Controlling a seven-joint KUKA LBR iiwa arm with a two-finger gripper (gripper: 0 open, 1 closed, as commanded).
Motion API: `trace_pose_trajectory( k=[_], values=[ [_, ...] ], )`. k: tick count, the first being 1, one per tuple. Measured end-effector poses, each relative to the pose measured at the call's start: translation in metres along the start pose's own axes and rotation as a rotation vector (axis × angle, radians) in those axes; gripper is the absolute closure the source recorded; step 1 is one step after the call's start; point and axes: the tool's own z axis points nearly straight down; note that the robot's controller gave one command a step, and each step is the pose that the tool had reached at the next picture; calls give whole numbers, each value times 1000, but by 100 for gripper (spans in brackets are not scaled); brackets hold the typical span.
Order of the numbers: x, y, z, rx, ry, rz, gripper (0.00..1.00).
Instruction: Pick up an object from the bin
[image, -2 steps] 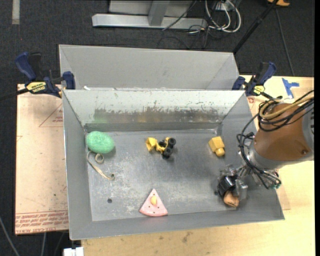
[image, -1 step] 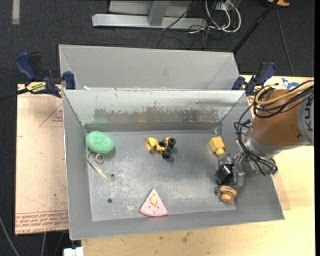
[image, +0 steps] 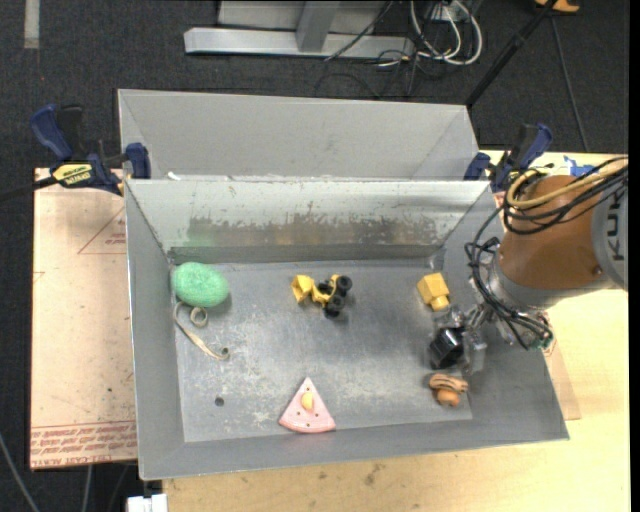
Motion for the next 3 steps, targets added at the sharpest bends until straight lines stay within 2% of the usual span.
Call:
trace_pose_trajectory(
  k=[1,2,3],
  values=[
    [39,6,7,5,-11,-18,100],
    [37,15,7,10,-15,-18,100],
    [19,26,1,1,0,-29,100]
  ],
)
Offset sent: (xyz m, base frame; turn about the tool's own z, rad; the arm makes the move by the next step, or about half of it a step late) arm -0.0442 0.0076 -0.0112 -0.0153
